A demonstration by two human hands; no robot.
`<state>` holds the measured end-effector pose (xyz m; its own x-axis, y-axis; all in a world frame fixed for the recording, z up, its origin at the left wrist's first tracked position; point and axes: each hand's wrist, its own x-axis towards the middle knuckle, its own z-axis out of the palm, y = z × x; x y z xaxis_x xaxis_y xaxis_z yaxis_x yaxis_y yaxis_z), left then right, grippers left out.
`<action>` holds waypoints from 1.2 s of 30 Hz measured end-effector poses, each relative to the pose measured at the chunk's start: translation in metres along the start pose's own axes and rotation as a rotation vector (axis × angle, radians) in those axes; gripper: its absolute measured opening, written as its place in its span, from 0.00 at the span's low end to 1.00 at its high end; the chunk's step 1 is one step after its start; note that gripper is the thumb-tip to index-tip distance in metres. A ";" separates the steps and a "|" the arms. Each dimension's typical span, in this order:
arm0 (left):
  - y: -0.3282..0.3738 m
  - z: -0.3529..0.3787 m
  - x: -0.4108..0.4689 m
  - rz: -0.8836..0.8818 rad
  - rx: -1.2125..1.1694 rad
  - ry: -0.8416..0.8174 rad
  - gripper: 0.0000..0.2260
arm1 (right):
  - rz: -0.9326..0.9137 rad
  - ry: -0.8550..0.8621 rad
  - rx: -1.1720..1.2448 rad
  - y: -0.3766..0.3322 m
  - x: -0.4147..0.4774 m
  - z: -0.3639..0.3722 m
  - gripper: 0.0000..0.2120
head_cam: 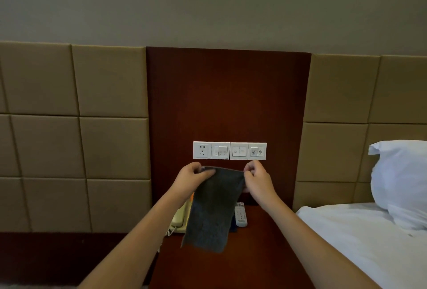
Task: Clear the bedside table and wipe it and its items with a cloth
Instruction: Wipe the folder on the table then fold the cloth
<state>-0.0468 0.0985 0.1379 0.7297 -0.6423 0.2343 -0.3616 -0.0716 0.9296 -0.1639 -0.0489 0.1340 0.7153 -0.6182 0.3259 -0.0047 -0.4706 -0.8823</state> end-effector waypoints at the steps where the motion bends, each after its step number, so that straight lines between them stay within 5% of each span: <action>1: 0.001 0.000 0.000 -0.012 -0.037 0.004 0.10 | 0.003 0.006 0.033 -0.001 0.001 0.000 0.07; 4: 0.005 0.005 -0.001 -0.047 -0.175 0.069 0.08 | 0.112 -0.009 0.355 -0.003 -0.001 0.002 0.05; 6: 0.007 0.009 0.000 -0.108 -0.310 0.137 0.10 | 0.255 -0.106 0.601 -0.005 -0.009 0.007 0.13; 9: 0.010 0.011 0.000 -0.245 -0.509 0.133 0.11 | 0.431 -0.319 0.537 0.003 -0.023 0.016 0.26; 13: -0.010 0.010 0.003 -0.377 -0.681 0.146 0.23 | 0.524 -0.519 0.549 0.023 -0.033 0.028 0.26; 17: -0.033 0.007 0.000 -0.491 -0.749 -0.037 0.37 | 0.468 -0.369 0.614 0.022 -0.025 0.037 0.17; 20: -0.044 0.005 -0.007 -0.543 -0.666 -0.219 0.32 | 0.461 -0.295 0.665 0.015 -0.018 0.039 0.14; 23: -0.038 0.004 -0.013 -0.510 -0.635 -0.219 0.22 | 0.424 -0.285 0.717 0.007 -0.013 0.037 0.09; 26: -0.034 0.002 -0.019 -0.428 -0.549 -0.076 0.09 | 0.418 -0.310 0.598 0.010 -0.014 0.033 0.18; 28: -0.036 -0.002 -0.022 -0.367 -0.392 -0.005 0.16 | 0.459 -0.352 0.498 0.015 -0.016 0.029 0.23; 36: -0.053 0.009 -0.032 -0.273 0.099 -0.150 0.11 | 0.361 -0.165 -0.148 0.038 -0.023 0.034 0.18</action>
<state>-0.0561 0.1156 0.0782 0.7163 -0.6941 -0.0715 -0.2240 -0.3259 0.9185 -0.1567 -0.0315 0.0811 0.7517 -0.6563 -0.0643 -0.3668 -0.3352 -0.8678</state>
